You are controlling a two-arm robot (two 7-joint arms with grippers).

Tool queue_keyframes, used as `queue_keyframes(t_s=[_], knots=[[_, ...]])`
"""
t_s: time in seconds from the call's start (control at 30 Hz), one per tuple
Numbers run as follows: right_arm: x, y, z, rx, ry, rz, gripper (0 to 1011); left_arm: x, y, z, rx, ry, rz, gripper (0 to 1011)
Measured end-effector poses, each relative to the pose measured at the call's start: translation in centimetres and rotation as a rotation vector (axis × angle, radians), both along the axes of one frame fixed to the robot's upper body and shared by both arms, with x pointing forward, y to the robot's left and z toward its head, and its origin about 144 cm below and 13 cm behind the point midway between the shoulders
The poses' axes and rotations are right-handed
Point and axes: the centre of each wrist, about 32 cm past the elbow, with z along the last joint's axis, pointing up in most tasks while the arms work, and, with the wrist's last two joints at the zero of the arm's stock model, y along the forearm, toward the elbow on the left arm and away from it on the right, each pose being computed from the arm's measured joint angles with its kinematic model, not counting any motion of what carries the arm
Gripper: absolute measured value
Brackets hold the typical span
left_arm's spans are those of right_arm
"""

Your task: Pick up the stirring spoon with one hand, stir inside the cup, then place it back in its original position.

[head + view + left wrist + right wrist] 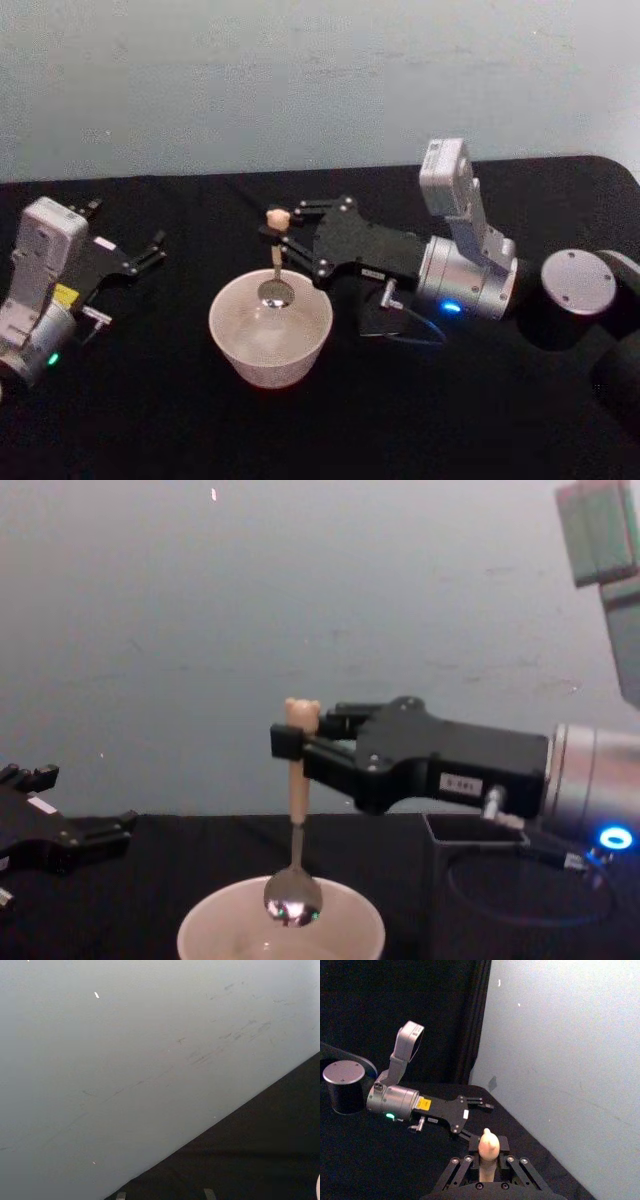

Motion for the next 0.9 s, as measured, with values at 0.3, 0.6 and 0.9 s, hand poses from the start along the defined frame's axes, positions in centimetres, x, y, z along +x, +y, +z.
queue_keyframes(t_s=[0.3, 0.6, 0.9], knots=[[0.3, 0.7, -1.7, -0.004, 0.014, 0.002, 211, 0.0, 0.0, 0.0, 0.0, 0.0, 0.0, 1001], [0.5, 1.5, -3.0, -0.014, 0.032, -0.006, 211, 0.0, 0.0, 0.0, 0.0, 0.0, 0.0, 1001], [0.4, 1.9, -3.5, -0.026, 0.045, -0.006, 211, 0.0, 0.0, 0.0, 0.0, 0.0, 0.0, 1001]])
